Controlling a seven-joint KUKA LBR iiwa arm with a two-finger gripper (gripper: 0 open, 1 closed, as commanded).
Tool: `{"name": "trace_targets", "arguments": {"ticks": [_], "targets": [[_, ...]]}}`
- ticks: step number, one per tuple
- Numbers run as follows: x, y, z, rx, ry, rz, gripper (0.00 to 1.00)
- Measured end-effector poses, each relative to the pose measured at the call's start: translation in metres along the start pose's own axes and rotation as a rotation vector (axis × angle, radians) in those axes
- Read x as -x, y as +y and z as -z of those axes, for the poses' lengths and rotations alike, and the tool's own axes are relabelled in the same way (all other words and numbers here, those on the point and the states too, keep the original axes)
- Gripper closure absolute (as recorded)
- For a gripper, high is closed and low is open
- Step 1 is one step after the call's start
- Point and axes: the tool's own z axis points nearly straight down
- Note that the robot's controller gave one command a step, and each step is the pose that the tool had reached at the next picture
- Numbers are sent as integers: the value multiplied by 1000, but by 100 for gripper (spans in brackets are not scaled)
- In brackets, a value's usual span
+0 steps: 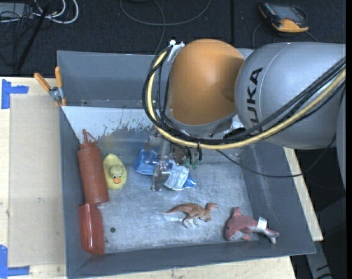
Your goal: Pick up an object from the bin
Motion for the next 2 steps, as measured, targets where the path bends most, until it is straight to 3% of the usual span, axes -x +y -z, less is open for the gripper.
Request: {"name": "trace_targets", "arguments": {"ticks": [1,2], "targets": [[13,-40,-57,1,-5,-80,0],[36,-100,-73,0,-1,44,0]]}}
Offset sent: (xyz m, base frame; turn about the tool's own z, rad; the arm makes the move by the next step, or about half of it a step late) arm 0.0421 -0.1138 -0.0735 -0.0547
